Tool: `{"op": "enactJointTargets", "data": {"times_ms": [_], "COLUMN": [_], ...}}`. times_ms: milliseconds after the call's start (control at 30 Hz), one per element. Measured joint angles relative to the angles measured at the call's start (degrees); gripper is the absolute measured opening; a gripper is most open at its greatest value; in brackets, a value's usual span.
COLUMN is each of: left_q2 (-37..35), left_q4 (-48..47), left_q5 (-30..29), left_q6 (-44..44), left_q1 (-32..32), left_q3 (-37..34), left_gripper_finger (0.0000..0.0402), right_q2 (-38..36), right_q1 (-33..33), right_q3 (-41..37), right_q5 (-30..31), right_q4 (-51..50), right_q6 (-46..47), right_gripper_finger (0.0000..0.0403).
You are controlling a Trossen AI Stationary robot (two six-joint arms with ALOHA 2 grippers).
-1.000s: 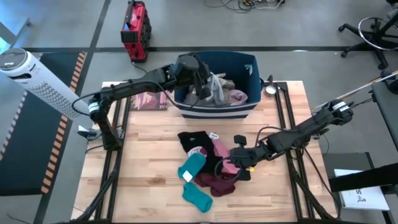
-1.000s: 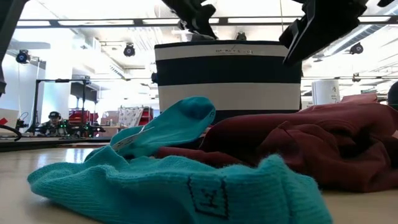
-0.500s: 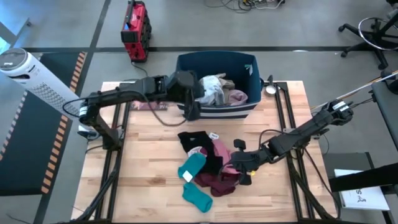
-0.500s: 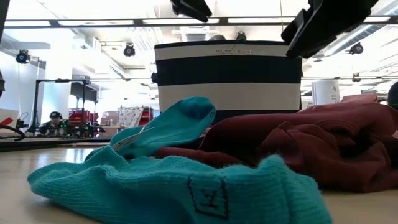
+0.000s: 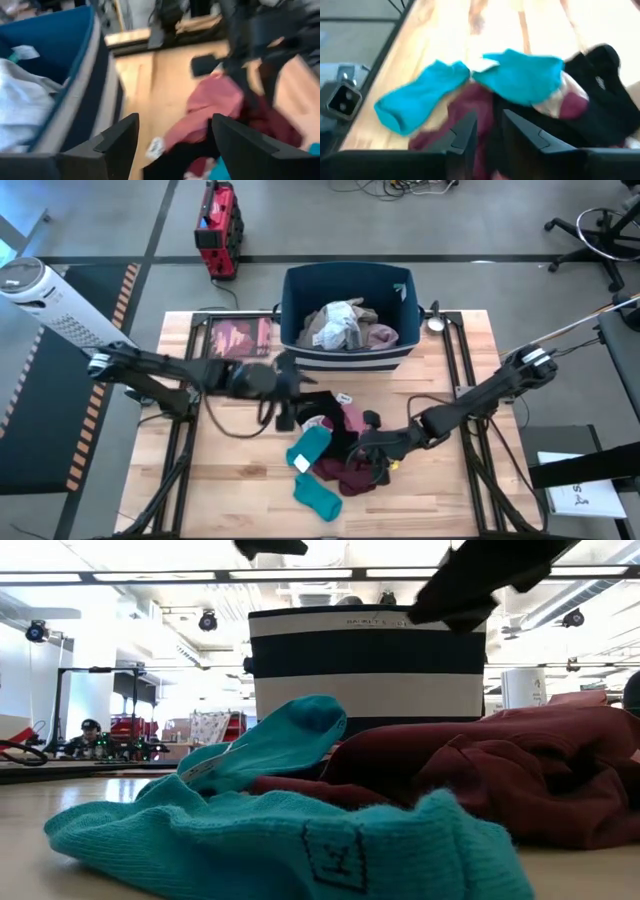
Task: Sort clothes
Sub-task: Put the blue sock into the blue bin
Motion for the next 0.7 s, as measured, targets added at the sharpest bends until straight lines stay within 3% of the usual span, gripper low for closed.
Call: {"op": "enactJointTargets", "data": {"times_ms": [167,367,700], "left_q2": [-7.5,-12.9,-13.9], "left_q4": [16.4,33.2,51.8], "left_q5": [-1.2,-13.8,-15.3], "left_q6": [-4.6,-2.9,-3.1], "left_q1": [-5.1,-10.8,-11.5], "left_q3": [-15.2,-29.1,-40.9], "left_gripper_finger": [0.0235,0.0237,0.0235], "right_q2": [6.1,11.7,19.6], "right_q1": [-2.0,-6.5,-11.7], "right_q3": [0.5,3.4,8.7], "right_q5": [0.0,0.0,-1.0], "right_q4": [6.6,7.4,6.9], "right_q6": [0.6,2.0,-0.9], "right_gripper_finger": [0.0106,0.0151,0.0211]}}
